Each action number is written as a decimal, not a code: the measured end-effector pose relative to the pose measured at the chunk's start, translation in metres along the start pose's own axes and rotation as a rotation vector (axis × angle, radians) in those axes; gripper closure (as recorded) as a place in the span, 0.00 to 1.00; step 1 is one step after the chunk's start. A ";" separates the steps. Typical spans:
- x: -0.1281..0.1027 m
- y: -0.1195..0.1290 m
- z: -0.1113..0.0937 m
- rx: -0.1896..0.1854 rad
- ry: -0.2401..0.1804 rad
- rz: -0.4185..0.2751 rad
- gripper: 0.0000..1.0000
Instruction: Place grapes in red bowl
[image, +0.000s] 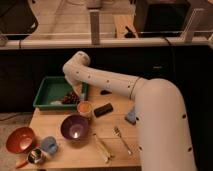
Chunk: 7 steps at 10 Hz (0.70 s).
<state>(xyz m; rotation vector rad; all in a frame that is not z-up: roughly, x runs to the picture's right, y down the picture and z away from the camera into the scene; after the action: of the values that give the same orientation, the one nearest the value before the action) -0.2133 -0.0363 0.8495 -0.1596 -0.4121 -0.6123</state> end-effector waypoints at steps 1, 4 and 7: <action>-0.007 -0.004 0.010 0.010 -0.014 -0.048 0.20; -0.016 0.000 0.049 -0.003 -0.024 -0.149 0.20; -0.012 0.008 0.081 -0.035 -0.008 -0.174 0.20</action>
<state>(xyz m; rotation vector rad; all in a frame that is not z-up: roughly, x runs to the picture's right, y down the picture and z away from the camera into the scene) -0.2439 -0.0018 0.9178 -0.1604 -0.4259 -0.7907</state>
